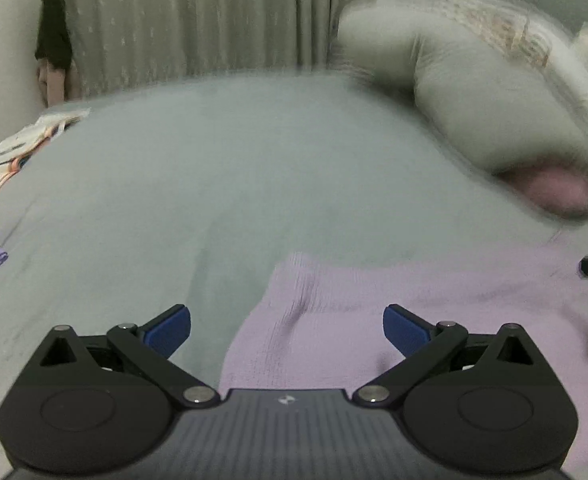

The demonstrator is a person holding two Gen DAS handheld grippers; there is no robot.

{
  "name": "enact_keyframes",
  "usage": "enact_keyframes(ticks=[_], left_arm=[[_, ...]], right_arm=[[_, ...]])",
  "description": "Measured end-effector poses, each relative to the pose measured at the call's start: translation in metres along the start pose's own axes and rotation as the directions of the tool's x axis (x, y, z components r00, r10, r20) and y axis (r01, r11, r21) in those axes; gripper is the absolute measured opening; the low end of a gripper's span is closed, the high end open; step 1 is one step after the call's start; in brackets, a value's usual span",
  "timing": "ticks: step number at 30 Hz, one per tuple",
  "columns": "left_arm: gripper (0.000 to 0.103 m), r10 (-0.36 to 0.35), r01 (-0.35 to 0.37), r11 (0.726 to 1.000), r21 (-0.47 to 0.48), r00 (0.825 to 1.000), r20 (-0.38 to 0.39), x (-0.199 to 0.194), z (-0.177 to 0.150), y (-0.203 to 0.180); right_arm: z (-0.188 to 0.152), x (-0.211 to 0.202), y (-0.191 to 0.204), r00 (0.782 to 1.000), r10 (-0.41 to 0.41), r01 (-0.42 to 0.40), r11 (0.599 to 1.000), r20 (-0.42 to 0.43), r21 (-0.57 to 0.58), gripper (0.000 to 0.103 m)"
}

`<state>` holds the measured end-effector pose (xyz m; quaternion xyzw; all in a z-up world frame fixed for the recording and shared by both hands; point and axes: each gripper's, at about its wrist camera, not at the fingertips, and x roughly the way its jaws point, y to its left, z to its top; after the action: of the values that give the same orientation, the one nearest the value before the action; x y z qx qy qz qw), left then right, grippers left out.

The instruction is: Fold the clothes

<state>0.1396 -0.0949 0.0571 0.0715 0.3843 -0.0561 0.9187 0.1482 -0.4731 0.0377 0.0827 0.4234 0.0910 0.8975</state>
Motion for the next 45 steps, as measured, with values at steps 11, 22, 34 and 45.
enact_keyframes(ticks=[11, 22, 34, 45], left_arm=[[0.101, 0.120, -0.119, 0.993, 0.010, 0.992, -0.037, 0.009, -0.006, 0.000], [0.103, 0.029, -0.031, 0.998, -0.060, 0.999, -0.043, -0.001, -0.059, -0.003], [0.103, -0.038, 0.037, 0.998, -0.051, 0.999, -0.003, -0.071, -0.123, 0.037], [0.102, -0.324, 0.257, 0.838, -0.482, 0.944, -0.058, -0.090, -0.124, 0.106]], right_arm=[[0.001, 0.011, 0.021, 0.991, -0.130, 0.131, 0.988, 0.010, -0.088, 0.103], [-0.087, -0.028, 0.070, 0.985, -0.086, 0.103, 0.988, 0.149, -0.113, 0.103], [-0.149, -0.080, 0.107, 0.989, 0.028, -0.012, 0.994, 0.148, -0.109, 0.103], [-0.142, -0.150, 0.011, 0.977, 0.124, -0.185, 0.901, 0.175, 0.393, 0.103]])
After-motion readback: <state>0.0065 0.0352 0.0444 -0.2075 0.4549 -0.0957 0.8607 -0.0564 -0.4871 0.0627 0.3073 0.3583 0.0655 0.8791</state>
